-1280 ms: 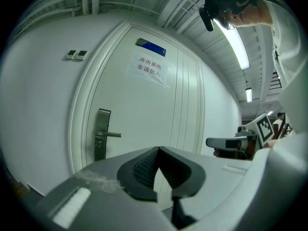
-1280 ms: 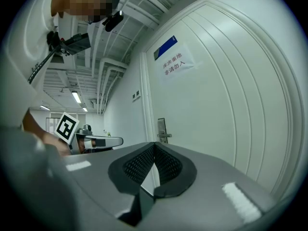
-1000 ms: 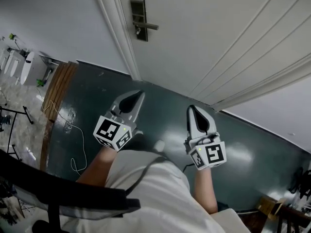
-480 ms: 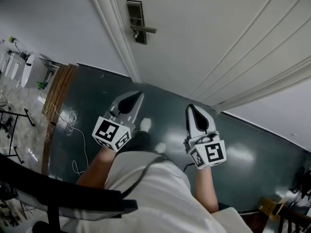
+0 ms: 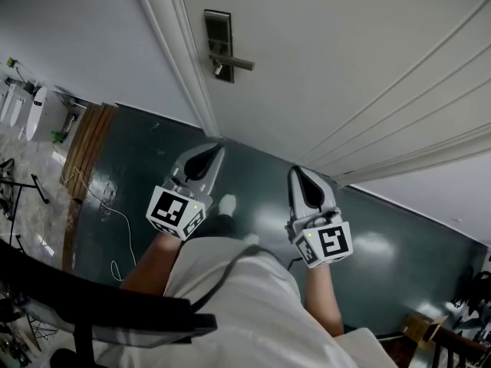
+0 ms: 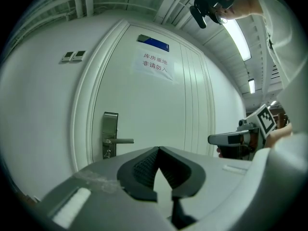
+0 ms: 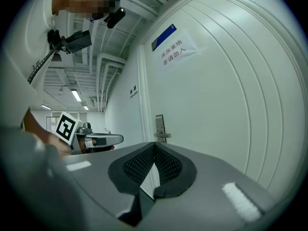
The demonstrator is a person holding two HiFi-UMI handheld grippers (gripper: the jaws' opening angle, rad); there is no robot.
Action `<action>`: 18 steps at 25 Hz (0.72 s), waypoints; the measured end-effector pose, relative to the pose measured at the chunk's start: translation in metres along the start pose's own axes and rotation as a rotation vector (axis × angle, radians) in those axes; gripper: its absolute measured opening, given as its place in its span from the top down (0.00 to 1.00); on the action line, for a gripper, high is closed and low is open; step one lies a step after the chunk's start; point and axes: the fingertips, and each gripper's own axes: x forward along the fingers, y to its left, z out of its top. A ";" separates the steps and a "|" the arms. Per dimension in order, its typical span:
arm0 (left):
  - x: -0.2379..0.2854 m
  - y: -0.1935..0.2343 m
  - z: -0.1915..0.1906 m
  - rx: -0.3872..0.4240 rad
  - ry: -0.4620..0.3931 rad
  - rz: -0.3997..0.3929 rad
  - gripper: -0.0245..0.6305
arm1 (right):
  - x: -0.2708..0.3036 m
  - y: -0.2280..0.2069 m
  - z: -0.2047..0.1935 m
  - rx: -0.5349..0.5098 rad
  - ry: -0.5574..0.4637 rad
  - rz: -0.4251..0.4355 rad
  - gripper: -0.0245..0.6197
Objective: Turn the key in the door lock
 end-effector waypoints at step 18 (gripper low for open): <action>0.065 0.131 -0.014 0.176 0.073 0.007 0.95 | 0.136 -0.009 -0.003 0.021 0.050 -0.034 0.95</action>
